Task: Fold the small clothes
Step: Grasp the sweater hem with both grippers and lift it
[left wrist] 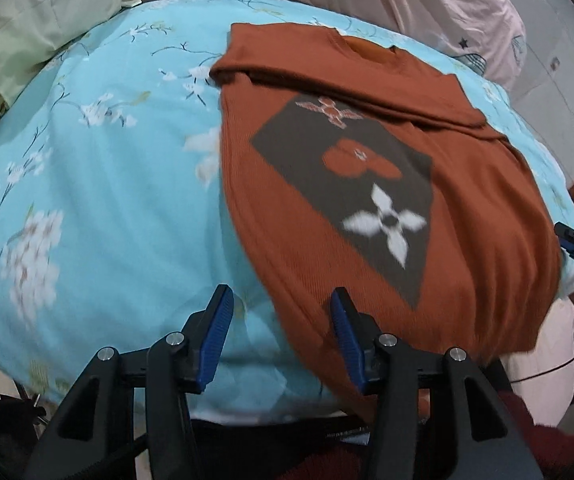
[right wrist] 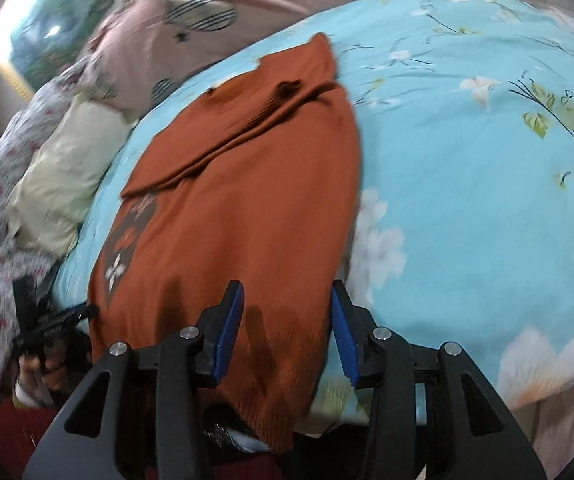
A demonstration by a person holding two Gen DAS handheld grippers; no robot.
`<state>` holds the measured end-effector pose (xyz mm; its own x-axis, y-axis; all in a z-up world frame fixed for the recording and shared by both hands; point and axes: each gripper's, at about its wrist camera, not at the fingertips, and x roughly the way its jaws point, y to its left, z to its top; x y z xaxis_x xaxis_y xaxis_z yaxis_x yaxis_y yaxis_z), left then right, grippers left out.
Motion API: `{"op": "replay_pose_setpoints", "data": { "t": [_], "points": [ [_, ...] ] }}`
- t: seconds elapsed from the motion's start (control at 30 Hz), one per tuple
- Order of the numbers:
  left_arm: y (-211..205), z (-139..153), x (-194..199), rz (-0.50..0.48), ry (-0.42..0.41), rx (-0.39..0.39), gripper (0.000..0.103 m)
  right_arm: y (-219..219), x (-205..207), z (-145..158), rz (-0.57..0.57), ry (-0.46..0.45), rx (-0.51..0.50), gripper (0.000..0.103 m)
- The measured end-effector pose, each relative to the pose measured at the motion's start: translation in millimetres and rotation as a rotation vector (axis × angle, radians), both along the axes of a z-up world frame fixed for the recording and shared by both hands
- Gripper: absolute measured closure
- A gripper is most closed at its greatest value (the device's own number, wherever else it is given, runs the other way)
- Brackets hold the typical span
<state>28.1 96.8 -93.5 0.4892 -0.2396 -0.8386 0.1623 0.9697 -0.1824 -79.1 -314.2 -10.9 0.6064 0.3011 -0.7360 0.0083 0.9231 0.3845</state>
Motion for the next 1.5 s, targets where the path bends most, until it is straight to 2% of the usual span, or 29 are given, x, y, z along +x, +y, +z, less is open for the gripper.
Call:
{"op": "replay_pose_setpoints", "data": {
  "t": [0.1, 0.17, 0.27, 0.43, 0.53, 0.57, 0.6, 0.63, 0.67, 0.73, 0.83, 0.97, 1.0, 1.03, 1.1, 1.17, 1.27, 1.37, 1.47, 1.5],
  "points": [
    [-2.1, -5.4, -15.5, -0.038, 0.030, -0.006, 0.052, 6.0, -15.6, -2.9, 0.049, -0.008, 0.003, 0.058],
    [-6.1, -17.8, -23.8, -0.074, 0.094, -0.021, 0.054, 8.0, -22.3, -7.3, 0.075, -0.002, 0.012, 0.058],
    [-11.8, -22.3, -37.4, -0.082, 0.069, 0.000, 0.054, 8.9, -29.4, -17.9, 0.103, 0.025, 0.035, 0.058],
    [-16.9, -25.4, -40.5, -0.123, 0.099, -0.099, 0.055, 10.3, -32.2, -24.9, 0.129, 0.012, 0.086, 0.058],
    [-21.3, -28.8, -39.7, -0.140, 0.099, -0.105, 0.057, 11.0, -31.6, -28.4, 0.133, -0.005, 0.120, 0.058],
    [-20.8, -28.5, -37.4, -0.143, 0.094, -0.113, 0.063, 12.3, -33.1, -28.1, 0.135, -0.012, 0.114, 0.067],
    [-19.9, -27.6, -35.1, -0.144, 0.090, -0.119, 0.076, 12.7, -34.3, -28.7, 0.140, -0.011, 0.108, 0.091],
    [-17.8, -27.2, -34.2, -0.146, 0.090, -0.128, 0.086, 11.8, -35.7, -30.0, 0.139, -0.002, 0.107, 0.096],
    [-14.1, -28.2, -32.3, -0.145, 0.099, -0.143, 0.097, 7.6, -38.2, -30.7, 0.127, -0.001, 0.109, 0.096],
    [-7.7, -27.5, -31.3, -0.137, 0.100, -0.169, 0.097, -5.6, -46.3, -29.4, 0.100, -0.019, 0.140, 0.096],
    [-0.3, -18.8, -37.5, -0.137, 0.059, -0.160, 0.098, -24.8, -55.5, -25.3, 0.057, -0.055, 0.203, 0.096],
    [10.0, -16.8, -34.6, -0.126, 0.053, -0.214, 0.098, -24.8, -51.1, -31.7, 0.078, -0.021, 0.229, 0.089],
    [10.0, -18.9, -33.7, -0.131, 0.062, -0.217, 0.097, -24.6, -50.2, -35.1, 0.083, -0.003, 0.228, 0.073],
    [10.6, -20.8, -34.1, -0.138, 0.070, -0.218, 0.097, -24.7, -49.7, -39.5, 0.093, 0.013, 0.233, 0.064],
    [8.1, -26.0, -32.9, -0.153, 0.094, -0.218, 0.091, -25.9, -54.3, -42.4, 0.125, -0.002, 0.267, 0.054],
    [8.2, -32.5, -32.2, -0.162, 0.120, -0.226, 0.084, -25.2, -55.7, -44.6, 0.146, -0.003, 0.268, 0.052],
    [7.7, -37.8, -30.9, -0.182, 0.139, -0.259, 0.079, -17.9, -52.3, -51.4, 0.199, 0.034, 0.244, 0.052],
    [3.5, -40.5, -28.8, -0.205, 0.142, -0.276, 0.078, -5.1, -44.1, -62.7, 0.251, 0.074, 0.221, 0.052],
    [1.5, -41.3, -27.5, -0.231, 0.137, -0.283, 0.078, 0.8, -36.2, -72.4, 0.260, 0.085, 0.254, 0.052],
    [1.0, -41.8, -27.3, -0.236, 0.136, -0.286, 0.078, 3.8, -36.1, -72.9, 0.262, 0.082, 0.247, 0.057]
  ]
}}
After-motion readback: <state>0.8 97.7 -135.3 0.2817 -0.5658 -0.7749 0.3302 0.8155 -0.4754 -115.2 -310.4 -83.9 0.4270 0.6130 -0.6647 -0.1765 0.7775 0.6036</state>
